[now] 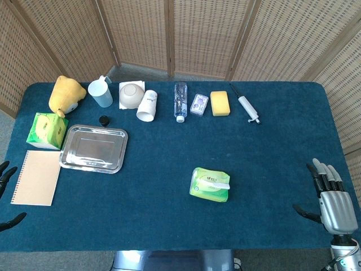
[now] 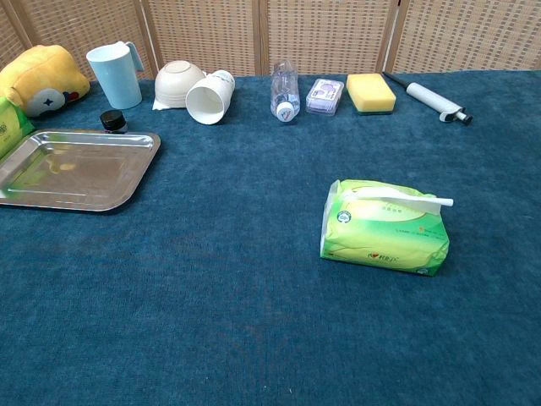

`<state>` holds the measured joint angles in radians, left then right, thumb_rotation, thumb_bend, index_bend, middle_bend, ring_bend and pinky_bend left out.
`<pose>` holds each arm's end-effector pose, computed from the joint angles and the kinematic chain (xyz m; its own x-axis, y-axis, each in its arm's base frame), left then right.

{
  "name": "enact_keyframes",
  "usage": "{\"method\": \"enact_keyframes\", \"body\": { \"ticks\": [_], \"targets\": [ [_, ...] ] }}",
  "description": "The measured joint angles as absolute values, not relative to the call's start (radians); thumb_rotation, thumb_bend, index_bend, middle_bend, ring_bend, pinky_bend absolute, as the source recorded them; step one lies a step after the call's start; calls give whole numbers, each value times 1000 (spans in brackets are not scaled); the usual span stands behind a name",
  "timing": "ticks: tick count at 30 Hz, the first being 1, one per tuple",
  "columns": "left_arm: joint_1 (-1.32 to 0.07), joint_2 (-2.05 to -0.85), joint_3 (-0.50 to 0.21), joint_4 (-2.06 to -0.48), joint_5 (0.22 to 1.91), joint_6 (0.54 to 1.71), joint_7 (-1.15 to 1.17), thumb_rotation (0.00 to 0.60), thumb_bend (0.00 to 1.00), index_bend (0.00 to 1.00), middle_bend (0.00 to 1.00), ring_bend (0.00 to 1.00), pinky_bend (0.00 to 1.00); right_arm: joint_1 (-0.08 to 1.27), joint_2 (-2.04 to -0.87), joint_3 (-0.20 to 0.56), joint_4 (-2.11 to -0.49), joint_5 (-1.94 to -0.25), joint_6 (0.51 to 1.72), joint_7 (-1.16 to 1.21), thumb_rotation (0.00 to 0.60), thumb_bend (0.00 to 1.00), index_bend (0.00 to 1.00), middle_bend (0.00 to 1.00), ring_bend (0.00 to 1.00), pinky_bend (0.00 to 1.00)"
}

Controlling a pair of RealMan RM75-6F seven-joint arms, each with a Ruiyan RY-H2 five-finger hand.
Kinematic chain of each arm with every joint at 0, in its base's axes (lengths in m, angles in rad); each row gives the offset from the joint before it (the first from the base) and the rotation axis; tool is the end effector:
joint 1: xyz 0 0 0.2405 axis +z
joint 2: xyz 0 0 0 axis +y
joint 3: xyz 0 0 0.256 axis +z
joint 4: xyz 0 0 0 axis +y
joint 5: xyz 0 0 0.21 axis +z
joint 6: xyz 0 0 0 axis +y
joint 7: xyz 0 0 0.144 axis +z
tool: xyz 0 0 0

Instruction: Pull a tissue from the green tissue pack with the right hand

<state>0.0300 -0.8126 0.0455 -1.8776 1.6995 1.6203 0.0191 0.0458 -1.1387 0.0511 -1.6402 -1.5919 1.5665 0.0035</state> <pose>-0.2660 0.1260 0.2214 0.4479 0.0054 0.8941 0.8908 -0.0878 -0.4458 -0.2938 -0.1681 0.1566 0.3486 0.0626 0.9352 -0.9334 -0.0676 0.3525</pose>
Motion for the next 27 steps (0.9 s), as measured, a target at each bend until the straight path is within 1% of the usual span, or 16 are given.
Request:
{"method": "enact_keyframes", "body": {
  "ticks": [8, 13, 17, 19, 23, 27],
  "targets": [
    [32, -811, 47, -1880, 1702, 1625, 18, 600, 0, 0, 0, 0, 0, 52, -1144, 42, -1643, -1613, 1558, -8, 562, 0, 0, 0, 0, 10],
    [34, -809, 44, -1881, 1698, 1630, 10, 600, 0, 0, 0, 0, 0, 70, -1163, 27, -1664, -1672, 1547, -17, 591, 0, 0, 0, 0, 98],
    [27, -810, 43, -1882, 1691, 1614, 11, 600, 0, 0, 0, 0, 0, 115, -1197, 18, -1673, -1721, 1496, -32, 600, 0, 0, 5, 0, 167],
    [24, -810, 42, -1883, 1685, 1608, 12, 600, 0, 0, 0, 0, 0, 146, -1226, 20, -1673, -1740, 1467, -46, 600, 0, 0, 28, 8, 204],
    [20, -811, 39, -1885, 1675, 1599, 14, 600, 0, 0, 0, 0, 0, 195, -1278, 32, -1673, -1752, 1418, -57, 600, 0, 3, 76, 49, 233],
    [19, -812, 39, -1885, 1671, 1597, 15, 600, 0, 0, 0, 0, 0, 236, -1331, 48, -1666, -1734, 1358, -74, 600, 0, 59, 149, 120, 282]
  ]
}}
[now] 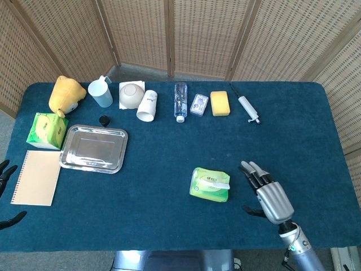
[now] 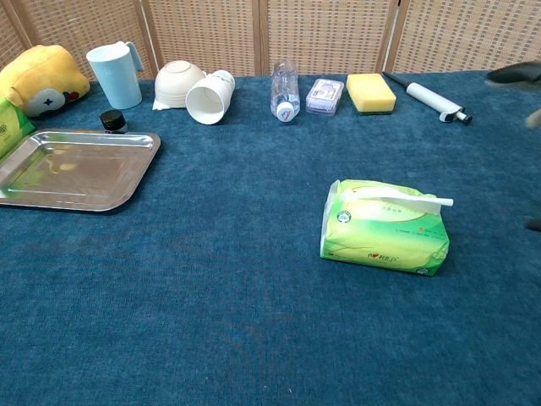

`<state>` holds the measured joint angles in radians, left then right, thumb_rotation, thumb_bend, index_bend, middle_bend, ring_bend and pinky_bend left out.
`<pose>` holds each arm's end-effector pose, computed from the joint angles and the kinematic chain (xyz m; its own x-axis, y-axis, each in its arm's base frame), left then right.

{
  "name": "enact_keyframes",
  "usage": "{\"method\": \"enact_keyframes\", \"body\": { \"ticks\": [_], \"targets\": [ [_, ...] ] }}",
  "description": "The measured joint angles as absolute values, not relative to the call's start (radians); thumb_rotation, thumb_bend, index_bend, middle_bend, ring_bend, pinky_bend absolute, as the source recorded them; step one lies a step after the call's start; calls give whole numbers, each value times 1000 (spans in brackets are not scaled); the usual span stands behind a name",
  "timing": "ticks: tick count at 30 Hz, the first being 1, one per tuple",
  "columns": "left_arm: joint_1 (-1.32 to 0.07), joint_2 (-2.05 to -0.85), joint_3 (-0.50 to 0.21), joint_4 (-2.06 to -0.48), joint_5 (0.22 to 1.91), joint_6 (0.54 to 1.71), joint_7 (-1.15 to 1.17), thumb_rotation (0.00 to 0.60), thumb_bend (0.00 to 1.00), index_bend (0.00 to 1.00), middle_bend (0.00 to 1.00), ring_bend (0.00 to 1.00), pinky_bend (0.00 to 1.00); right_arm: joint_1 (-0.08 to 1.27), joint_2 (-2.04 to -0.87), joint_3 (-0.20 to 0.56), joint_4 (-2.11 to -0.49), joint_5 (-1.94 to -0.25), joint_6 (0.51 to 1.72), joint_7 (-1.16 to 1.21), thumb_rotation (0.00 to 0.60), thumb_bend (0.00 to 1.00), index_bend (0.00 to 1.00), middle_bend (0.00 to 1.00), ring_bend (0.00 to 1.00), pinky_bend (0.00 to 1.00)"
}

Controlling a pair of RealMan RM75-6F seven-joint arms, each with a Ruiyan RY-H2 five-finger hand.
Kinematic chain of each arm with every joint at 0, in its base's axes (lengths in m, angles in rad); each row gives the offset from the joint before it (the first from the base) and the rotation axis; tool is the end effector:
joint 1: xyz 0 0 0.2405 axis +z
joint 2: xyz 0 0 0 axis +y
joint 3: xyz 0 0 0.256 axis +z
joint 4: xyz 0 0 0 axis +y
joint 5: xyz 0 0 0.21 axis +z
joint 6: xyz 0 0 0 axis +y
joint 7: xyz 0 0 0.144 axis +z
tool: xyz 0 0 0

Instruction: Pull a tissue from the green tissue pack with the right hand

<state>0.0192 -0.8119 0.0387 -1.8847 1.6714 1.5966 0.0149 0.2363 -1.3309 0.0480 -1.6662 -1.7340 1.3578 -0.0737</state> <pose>-0.2678 0.1306 0.2203 0.4413 0.0183 0.8972 0.8956 -0.0714 -0.4390 -0.2167 -0.2066 0.0668 0.2761 -0.0866 0.9572 -0.8905 -0.3978 0.2208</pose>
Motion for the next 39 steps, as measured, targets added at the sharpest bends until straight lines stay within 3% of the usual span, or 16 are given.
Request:
{"method": "enact_keyframes", "body": {
  "ticks": [7, 12, 23, 29, 39],
  "targets": [
    [15, -812, 38, -1884, 1662, 1585, 14, 600, 0, 0, 0, 0, 0, 278, -1434, 65, -1594, -1703, 1310, -99, 600, 0, 181, 291, 240, 385],
    [13, -812, 37, -1885, 1656, 1579, 14, 600, 0, 0, 0, 0, 0, 307, -1499, 78, -1522, -1687, 1292, -112, 600, 9, 208, 313, 258, 391],
    [8, -814, 36, -1887, 1646, 1569, 21, 600, 0, 0, 0, 0, 0, 364, -1584, 110, -1473, -1643, 1258, -161, 600, 299, 332, 401, 335, 451],
    [8, -813, 35, -1885, 1644, 1569, 16, 600, 0, 0, 0, 0, 0, 382, -1614, 121, -1454, -1618, 1247, -178, 600, 383, 411, 467, 397, 500],
    [5, -815, 39, -1885, 1643, 1558, 18, 600, 0, 0, 0, 0, 0, 411, -1681, 133, -1372, -1604, 1262, -190, 600, 446, 680, 689, 584, 628]
  ]
}}
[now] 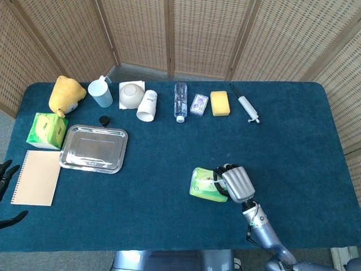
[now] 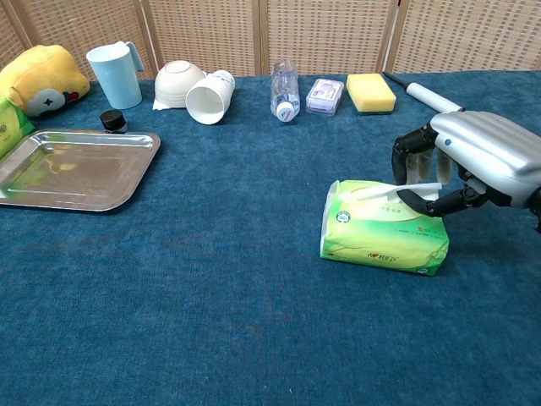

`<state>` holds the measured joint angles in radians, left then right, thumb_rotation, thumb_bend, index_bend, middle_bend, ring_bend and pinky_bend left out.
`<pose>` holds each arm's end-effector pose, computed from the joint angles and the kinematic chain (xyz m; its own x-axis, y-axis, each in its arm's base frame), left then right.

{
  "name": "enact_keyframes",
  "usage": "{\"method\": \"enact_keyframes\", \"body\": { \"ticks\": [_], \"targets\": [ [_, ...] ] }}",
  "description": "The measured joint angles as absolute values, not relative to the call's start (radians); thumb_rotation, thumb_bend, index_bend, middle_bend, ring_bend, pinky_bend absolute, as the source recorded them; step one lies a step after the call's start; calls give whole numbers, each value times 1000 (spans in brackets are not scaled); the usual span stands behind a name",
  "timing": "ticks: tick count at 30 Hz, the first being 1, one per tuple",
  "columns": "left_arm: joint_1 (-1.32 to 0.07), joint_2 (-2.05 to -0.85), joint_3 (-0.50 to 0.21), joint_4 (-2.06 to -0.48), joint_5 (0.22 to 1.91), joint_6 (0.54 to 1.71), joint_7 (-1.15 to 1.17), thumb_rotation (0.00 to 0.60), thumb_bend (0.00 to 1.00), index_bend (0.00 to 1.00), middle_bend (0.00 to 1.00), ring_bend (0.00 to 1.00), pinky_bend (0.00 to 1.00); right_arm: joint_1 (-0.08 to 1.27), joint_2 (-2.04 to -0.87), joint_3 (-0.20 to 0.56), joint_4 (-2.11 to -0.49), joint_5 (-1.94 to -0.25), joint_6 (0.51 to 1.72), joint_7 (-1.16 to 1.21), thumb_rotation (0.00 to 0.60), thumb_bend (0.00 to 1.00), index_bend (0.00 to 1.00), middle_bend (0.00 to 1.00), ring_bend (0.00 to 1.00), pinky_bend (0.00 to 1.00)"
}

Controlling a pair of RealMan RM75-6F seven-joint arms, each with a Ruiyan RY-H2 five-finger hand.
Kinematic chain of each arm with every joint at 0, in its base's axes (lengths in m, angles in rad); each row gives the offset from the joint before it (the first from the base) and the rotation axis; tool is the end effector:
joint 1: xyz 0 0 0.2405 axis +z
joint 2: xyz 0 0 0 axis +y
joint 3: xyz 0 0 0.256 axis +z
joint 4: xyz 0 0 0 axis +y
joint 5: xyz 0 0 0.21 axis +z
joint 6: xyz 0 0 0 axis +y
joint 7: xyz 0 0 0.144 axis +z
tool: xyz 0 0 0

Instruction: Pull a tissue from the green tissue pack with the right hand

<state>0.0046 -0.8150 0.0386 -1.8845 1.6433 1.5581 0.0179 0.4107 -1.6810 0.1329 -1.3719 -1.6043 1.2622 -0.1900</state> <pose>-0.2718 0.1346 0.2162 0.4437 0.0503 0.8948 0.8957 -0.0573 -0.4409 -0.1843 -0.2646 -0.0206 0.3234 -0.0477 0.9451 -0.8647 -0.4206 0.2746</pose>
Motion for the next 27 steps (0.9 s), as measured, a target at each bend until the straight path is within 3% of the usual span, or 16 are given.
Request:
{"method": "enact_keyframes", "body": {
  "ticks": [5, 11, 18, 22, 27],
  "targets": [
    [4, -813, 39, -1885, 1643, 1556, 14, 600, 0, 0, 0, 0, 0, 414, -1679, 131, -1379, -1622, 1290, -172, 600, 483, 720, 730, 619, 666],
    [6, -809, 38, -1883, 1641, 1564, 0, 600, 0, 0, 0, 0, 0, 414, -1655, 147, -1429, -1687, 1406, -121, 600, 512, 731, 741, 623, 667],
    [2, -810, 41, -1883, 1644, 1554, 5, 600, 0, 0, 0, 0, 0, 431, -1593, 223, -1573, -1794, 1557, -118, 600, 513, 731, 741, 623, 667],
    [3, -812, 42, -1886, 1648, 1556, 11, 600, 0, 0, 0, 0, 0, 458, -1555, 260, -1658, -1809, 1544, -155, 600, 513, 731, 741, 623, 667],
    [1, -814, 42, -1887, 1645, 1550, 17, 600, 0, 0, 0, 0, 0, 499, -1543, 253, -1693, -1819, 1465, -200, 600, 513, 730, 741, 623, 667]
  ]
}}
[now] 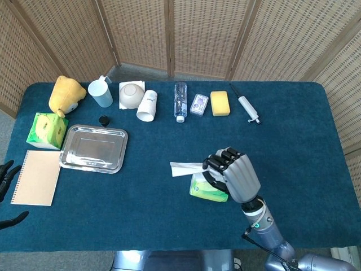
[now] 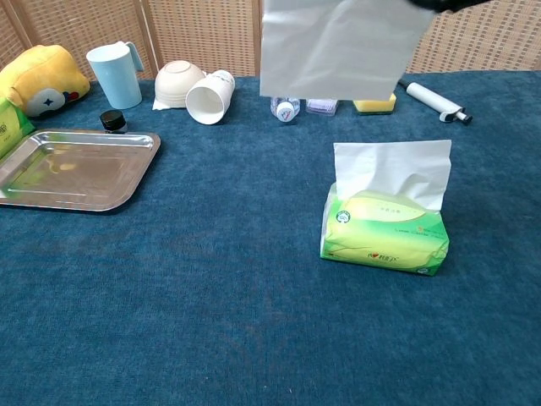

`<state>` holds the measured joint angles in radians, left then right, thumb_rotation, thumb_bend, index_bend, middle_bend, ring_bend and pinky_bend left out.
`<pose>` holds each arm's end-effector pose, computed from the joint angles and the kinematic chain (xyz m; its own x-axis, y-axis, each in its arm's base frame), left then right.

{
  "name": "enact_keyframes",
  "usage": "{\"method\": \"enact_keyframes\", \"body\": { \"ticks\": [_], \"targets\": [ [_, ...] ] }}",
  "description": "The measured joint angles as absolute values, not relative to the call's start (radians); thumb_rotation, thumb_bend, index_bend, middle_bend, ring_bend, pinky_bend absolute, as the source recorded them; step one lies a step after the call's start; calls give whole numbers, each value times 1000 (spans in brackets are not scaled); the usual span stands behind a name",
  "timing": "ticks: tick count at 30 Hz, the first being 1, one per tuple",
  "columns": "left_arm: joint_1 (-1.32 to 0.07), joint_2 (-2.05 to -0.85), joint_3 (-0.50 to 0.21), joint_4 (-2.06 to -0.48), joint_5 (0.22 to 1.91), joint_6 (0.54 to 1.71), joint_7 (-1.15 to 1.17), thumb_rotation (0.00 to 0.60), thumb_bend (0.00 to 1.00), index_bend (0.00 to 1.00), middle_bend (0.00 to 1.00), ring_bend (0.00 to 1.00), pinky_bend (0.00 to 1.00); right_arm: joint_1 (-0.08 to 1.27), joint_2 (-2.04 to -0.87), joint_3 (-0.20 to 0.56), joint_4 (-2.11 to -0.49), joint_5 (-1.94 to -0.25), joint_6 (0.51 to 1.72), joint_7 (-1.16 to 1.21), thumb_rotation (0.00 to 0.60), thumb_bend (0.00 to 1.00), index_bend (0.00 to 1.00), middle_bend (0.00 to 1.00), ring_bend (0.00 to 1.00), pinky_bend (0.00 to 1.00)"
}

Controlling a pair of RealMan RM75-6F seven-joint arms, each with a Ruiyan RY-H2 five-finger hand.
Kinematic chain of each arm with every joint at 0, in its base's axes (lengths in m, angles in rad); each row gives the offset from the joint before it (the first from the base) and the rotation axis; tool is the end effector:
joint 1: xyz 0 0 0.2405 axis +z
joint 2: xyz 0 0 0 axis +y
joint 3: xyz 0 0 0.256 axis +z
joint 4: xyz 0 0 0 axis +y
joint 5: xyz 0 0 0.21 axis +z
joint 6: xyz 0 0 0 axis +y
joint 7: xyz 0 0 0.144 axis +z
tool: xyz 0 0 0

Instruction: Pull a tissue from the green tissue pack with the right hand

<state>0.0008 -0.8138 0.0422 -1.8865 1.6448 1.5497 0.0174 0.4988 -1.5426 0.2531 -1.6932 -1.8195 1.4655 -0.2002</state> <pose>-0.2716 0.1348 0.2149 0.4428 0.0604 0.8946 0.8962 -0.0611 -0.4395 -0.0837 -0.2611 0.0686 0.0142 0.2351 0.9719 -0.7293 -0.6625 0.1709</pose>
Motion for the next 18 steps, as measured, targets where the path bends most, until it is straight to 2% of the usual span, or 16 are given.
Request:
{"method": "enact_keyframes", "body": {
  "ticks": [6, 15, 17, 18],
  "targets": [
    [-1, -815, 41, -1886, 1638, 1547, 19, 600, 0, 0, 0, 0, 0, 544, -1606, 208, -1670, -1822, 1376, -244, 600, 513, 731, 741, 623, 667],
    [-3, -813, 42, -1883, 1637, 1542, 7, 600, 0, 0, 0, 0, 0, 589, -1790, 144, -1548, -1780, 1263, -310, 600, 513, 707, 719, 598, 660],
    [-2, -811, 43, -1884, 1637, 1544, -3, 600, 0, 0, 0, 0, 0, 593, -1834, 136, -1496, -1754, 1244, -311, 600, 494, 562, 596, 507, 609],
    [-1, -810, 43, -1884, 1637, 1545, -7, 600, 0, 0, 0, 0, 0, 594, -1850, 133, -1473, -1744, 1238, -308, 600, 436, 373, 459, 407, 542]
  ]
}}
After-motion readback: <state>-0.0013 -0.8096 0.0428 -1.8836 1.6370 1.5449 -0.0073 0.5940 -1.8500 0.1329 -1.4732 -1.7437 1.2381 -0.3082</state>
